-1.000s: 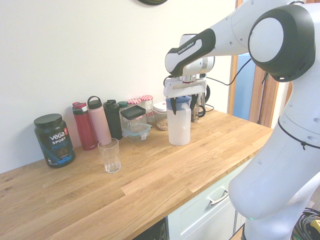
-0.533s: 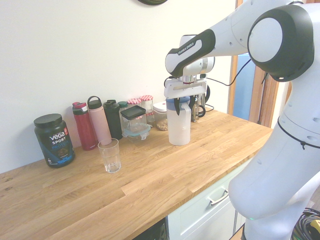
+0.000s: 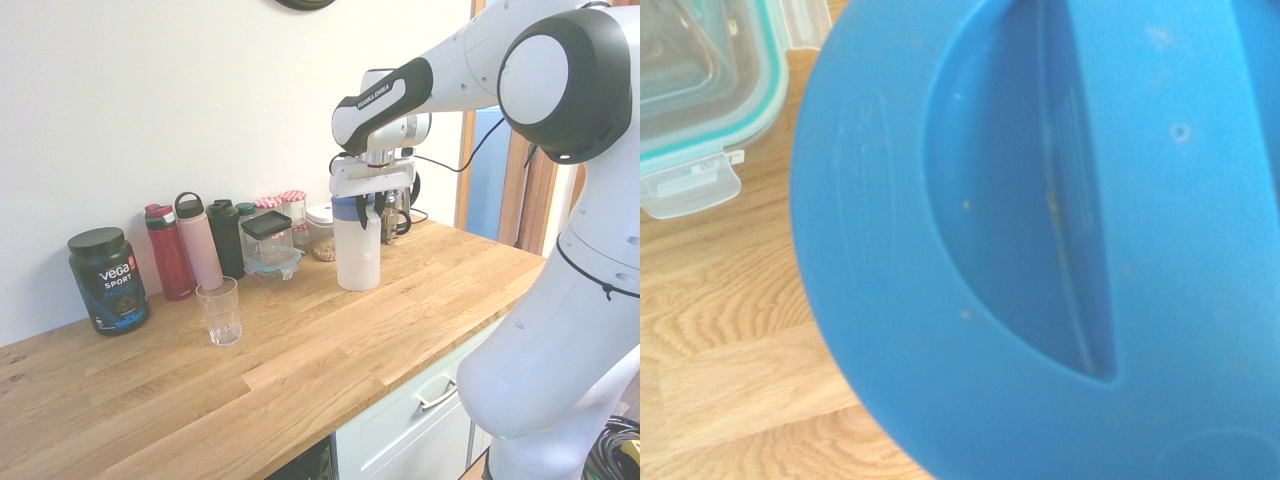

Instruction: Pour me some water

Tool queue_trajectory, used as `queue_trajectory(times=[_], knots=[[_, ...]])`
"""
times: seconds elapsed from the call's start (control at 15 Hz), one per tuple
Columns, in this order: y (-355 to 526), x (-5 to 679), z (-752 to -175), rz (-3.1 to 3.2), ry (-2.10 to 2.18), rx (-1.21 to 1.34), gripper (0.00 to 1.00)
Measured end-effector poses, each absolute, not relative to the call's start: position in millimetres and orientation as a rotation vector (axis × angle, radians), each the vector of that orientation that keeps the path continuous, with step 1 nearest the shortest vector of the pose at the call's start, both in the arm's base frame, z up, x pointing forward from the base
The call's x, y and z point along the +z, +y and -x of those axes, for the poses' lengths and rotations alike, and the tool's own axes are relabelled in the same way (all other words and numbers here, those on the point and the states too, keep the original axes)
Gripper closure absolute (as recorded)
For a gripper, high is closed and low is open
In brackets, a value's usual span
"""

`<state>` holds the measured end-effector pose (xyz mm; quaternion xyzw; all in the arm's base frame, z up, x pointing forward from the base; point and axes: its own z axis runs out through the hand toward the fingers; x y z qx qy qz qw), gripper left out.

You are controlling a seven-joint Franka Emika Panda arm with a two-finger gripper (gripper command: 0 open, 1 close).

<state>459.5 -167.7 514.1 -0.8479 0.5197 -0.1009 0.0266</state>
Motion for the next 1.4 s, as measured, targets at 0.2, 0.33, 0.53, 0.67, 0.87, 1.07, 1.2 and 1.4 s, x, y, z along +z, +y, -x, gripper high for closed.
queue_trajectory(times=[0.2,0.33,0.53,0.67,0.87,1.07,1.2,1.4], knots=[[-167,518,-456,2.624,1.605,-0.309,1.0],[-165,533,-450,2.634,1.588,-0.32,1.0],[-144,579,-434,2.697,1.466,-0.345,1.0],[-109,612,-427,2.775,1.298,-0.302,1.0],[-60,631,-426,2.909,1.042,-0.233,1.0],[-22,622,-435,3.035,0.8,-0.142,1.0],[1,617,-439,3.116,0.643,-0.067,1.0],[34,607,-448,3.241,0.42,0.028,1.0]])
